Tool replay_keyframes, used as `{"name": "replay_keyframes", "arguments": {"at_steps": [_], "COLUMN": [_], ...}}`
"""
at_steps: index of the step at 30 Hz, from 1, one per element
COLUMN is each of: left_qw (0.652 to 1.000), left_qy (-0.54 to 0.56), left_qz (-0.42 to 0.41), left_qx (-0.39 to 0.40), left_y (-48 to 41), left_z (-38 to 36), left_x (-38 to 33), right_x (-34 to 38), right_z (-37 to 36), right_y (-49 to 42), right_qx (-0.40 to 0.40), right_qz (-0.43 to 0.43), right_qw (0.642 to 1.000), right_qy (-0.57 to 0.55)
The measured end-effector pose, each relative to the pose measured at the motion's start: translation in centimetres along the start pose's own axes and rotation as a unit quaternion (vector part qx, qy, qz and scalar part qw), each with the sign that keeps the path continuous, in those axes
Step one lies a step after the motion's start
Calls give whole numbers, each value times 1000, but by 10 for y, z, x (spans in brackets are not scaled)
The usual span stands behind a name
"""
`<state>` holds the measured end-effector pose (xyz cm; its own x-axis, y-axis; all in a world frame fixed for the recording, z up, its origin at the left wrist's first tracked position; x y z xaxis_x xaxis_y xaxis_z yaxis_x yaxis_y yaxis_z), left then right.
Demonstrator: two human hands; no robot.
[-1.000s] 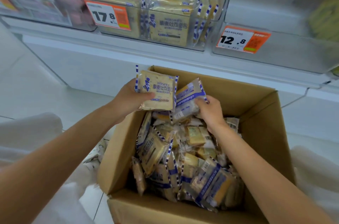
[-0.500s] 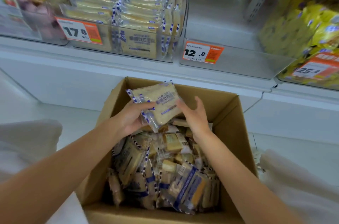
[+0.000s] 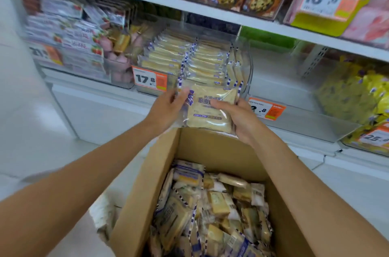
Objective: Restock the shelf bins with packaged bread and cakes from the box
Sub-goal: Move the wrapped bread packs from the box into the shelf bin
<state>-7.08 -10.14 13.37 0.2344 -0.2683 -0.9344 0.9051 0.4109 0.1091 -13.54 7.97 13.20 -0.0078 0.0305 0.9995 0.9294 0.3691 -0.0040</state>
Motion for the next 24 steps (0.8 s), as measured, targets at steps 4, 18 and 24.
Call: {"name": "replay_keyframes", "arguments": {"at_steps": [4,18,24], "left_qw": [988,969,972], "left_qy": [-36,-29,-7], "left_qz": [-85,-194,-189], "left_qx": [-123,-151,-138], "left_y": [-72,-213,-216], "left_z": [64,132,131], "left_x": [-31,-29,-26], "right_x": [45,55,47], "right_z": [-28,-82,-95], "right_y": [-59,-339,-362], "right_qx": [-48,-157,-205], "right_qz": [48,197,248], "right_qw": [997,957,916], "right_qy": [-38,144,239]}}
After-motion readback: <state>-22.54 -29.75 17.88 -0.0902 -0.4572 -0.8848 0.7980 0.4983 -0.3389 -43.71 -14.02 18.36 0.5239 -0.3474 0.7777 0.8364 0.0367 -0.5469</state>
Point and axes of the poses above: each hand's wrist, its own y-axis away from the middle knuckle, its own z-axis out of the back of the hand, x = y × z, the point moved 5 cm from there along -y, towards the middle knuckle, and after that the axes turned 14 degrees about z, right-handed, at the moved point
